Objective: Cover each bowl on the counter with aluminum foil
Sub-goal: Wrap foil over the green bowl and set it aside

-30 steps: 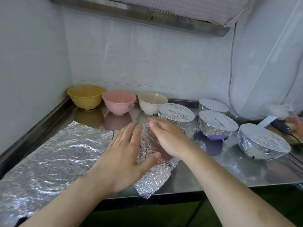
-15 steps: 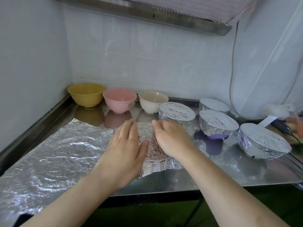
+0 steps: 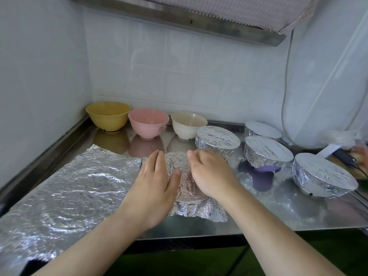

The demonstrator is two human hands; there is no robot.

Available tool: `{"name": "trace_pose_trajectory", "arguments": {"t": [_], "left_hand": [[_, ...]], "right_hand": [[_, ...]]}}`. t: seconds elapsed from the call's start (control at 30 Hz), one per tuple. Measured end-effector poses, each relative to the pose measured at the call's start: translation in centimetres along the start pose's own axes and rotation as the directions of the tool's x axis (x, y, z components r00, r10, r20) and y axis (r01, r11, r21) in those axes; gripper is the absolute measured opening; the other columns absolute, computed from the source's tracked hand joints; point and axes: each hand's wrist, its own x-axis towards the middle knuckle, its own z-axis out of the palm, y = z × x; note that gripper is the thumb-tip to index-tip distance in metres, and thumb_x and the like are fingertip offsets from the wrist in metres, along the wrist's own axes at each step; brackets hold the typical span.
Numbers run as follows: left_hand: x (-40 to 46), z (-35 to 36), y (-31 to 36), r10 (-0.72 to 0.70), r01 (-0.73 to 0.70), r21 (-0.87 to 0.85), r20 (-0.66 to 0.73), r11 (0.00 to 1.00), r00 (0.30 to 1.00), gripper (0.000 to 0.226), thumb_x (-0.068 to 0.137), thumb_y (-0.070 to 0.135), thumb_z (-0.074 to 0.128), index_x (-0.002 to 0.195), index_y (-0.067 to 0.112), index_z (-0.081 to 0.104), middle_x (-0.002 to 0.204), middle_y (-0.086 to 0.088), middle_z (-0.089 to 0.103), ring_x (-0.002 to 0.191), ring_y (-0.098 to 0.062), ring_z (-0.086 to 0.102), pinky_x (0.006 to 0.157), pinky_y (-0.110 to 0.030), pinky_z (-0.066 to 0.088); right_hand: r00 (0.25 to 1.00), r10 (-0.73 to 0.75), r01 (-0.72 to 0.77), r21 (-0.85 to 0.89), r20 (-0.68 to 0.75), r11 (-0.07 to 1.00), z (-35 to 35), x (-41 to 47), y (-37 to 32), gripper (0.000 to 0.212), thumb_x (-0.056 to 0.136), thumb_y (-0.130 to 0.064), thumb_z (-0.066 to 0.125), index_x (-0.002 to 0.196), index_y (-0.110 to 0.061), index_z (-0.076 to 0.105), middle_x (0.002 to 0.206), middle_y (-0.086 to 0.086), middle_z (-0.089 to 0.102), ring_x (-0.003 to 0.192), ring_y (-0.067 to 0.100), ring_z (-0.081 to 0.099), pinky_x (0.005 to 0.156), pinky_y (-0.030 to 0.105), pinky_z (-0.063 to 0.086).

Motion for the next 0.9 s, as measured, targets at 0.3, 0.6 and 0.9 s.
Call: {"name": "trace_pose_trajectory", "arguments": {"t": [0.3, 0.6, 0.9], "left_hand": [[0.2, 0.0, -0.5, 0.013, -0.015, 0.068, 0.030, 0.998, 0.999, 0.085, 0.103, 0.061, 0.028, 0.164, 0.005, 0.010, 0.171, -0.011, 0.016, 0.159, -0.023, 0.009, 0.129, -0.036, 0.013], [0.3, 0.1, -1.5, 0.125, -0.127, 0.161, 0.023, 0.979, 0.992, 0.089, 0.097, 0.070, 0.022, 0.157, 0.004, 0.031, 0.160, -0.011, 0.038, 0.151, -0.026, 0.030, 0.125, -0.039, 0.027], [0.2, -0.3, -1.2, 0.091, -0.104, 0.175, 0.084, 0.979, 0.992, 0.101, 0.091, 0.079, 0.012, 0.161, 0.006, 0.020, 0.166, -0.010, 0.027, 0.155, -0.026, 0.021, 0.127, -0.036, 0.020]], "right_hand": [[0.983, -0.140, 0.143, -0.019, 0.118, 0.990, 0.4, 0.3, -0.2, 0.049, 0.114, -0.046, 0.025, 0.152, -0.027, 0.050, 0.157, -0.006, 0.049, 0.145, 0.017, 0.044, 0.117, 0.040, 0.036], [0.990, -0.104, 0.100, 0.043, 0.097, 0.994, 0.6, 0.4, 0.1, 0.052, 0.110, -0.057, 0.029, 0.153, -0.034, 0.048, 0.157, -0.011, 0.046, 0.146, 0.014, 0.041, 0.120, 0.046, 0.034], [0.931, -0.187, 0.032, 0.441, 0.312, 0.897, -1.5, -2.7, 3.8, 0.127, 0.064, -0.098, 0.063, 0.167, -0.043, 0.014, 0.164, -0.044, -0.009, 0.153, -0.016, -0.003, 0.131, 0.039, 0.009]]}}
